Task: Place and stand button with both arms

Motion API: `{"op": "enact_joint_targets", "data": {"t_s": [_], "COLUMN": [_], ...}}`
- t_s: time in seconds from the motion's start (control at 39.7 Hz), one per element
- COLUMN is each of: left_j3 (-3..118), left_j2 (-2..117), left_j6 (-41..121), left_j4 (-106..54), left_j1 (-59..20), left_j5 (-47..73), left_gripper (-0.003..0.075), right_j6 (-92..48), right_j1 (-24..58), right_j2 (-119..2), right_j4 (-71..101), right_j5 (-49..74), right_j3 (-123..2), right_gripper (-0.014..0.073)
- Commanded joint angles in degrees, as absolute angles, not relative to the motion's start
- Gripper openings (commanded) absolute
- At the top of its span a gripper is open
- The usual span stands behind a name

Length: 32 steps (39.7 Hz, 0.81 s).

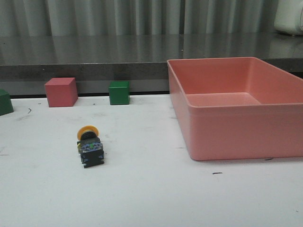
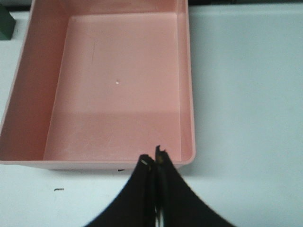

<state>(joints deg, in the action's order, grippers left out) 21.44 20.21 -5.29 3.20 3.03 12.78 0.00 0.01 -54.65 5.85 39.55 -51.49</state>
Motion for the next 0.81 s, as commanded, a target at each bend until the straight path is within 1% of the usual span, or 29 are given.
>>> {"op": "enact_joint_targets", "data": {"t_s": [0.0,0.2,0.38,0.5,0.78], "left_j3": [23.7,23.7,23.7,23.7,23.7], "left_j2": [21.1,21.1,21.1,21.1,21.1], "left_j6": [-5.5,-5.5,-5.5,-5.5,-5.9], "left_j4": [3.0,3.0,3.0,3.0,1.3], "left_j1": [3.1,3.1,3.1,3.1,3.1], "left_j5": [7.9,7.9,7.9,7.9,7.5], "left_gripper": [0.0564,0.0564,0.0564,0.0564,0.0564], "right_j6": [-0.9,-0.9,-0.9,-0.9,-0.9], "right_j1": [-0.2,-0.2,-0.2,-0.2,0.0], "right_j2": [-47.0,-32.7,-22.7,-19.2,-18.8], "right_j4": [4.1,1.7,1.7,1.7,1.7], "right_j5": [25.7,12.9,6.4,5.7,6.1], "right_j3": [-44.3,-28.9,-22.4,-21.2,-21.2], "right_gripper": [-0.0070,-0.0070,-0.0070,-0.0070,-0.0070]}}
